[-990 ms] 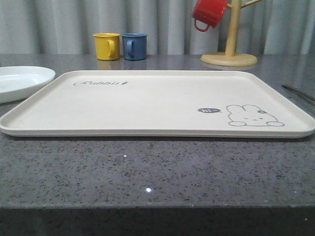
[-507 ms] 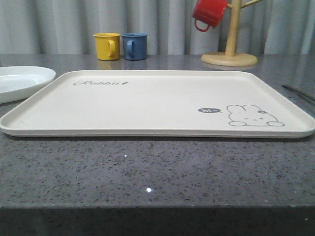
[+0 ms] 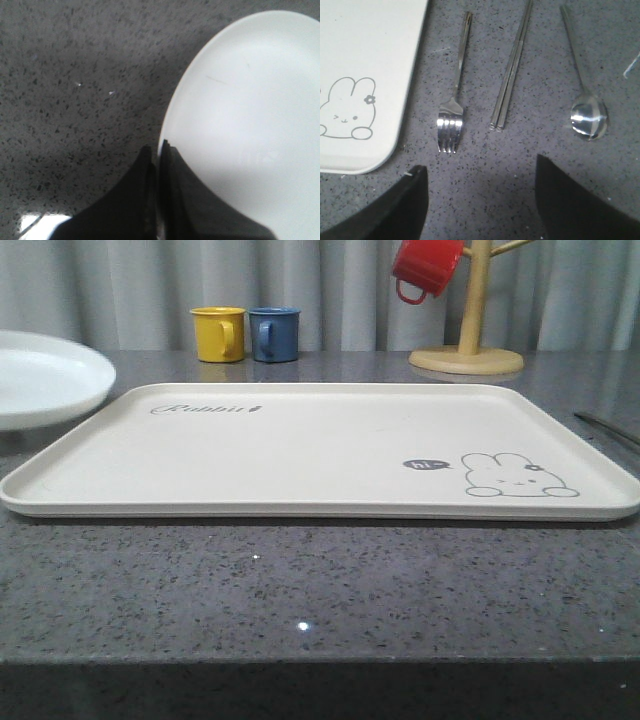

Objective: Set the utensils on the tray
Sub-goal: 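Grasp the white plate's rim with the left gripper and lift it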

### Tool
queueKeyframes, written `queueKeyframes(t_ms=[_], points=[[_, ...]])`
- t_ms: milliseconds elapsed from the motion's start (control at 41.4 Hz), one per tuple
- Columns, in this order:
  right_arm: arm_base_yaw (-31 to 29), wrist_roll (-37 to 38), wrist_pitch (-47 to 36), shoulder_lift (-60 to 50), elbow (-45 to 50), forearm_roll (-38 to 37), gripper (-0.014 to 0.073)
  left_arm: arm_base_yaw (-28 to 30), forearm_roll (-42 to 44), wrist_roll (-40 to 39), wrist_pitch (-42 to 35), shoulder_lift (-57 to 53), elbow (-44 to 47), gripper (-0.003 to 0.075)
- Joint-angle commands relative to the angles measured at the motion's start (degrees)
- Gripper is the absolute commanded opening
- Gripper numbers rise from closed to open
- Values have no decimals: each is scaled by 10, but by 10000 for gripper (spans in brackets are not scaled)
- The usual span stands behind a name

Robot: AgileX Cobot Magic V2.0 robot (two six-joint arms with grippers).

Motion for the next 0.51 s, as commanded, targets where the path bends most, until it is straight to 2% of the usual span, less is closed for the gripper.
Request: queueKeyframes(t_ms=[0,193,483], points=[[-3,-4,-33,2,-15,-2,488,-6,-40,2,5,-62,-35,-18],[-3,-4,-33,2,-15,-2,488,-65,-41,2,32,-94,-41,-18],[-3,-4,-33,2,-15,-2,488,-211,-40,27,64,-65,-41,-18]])
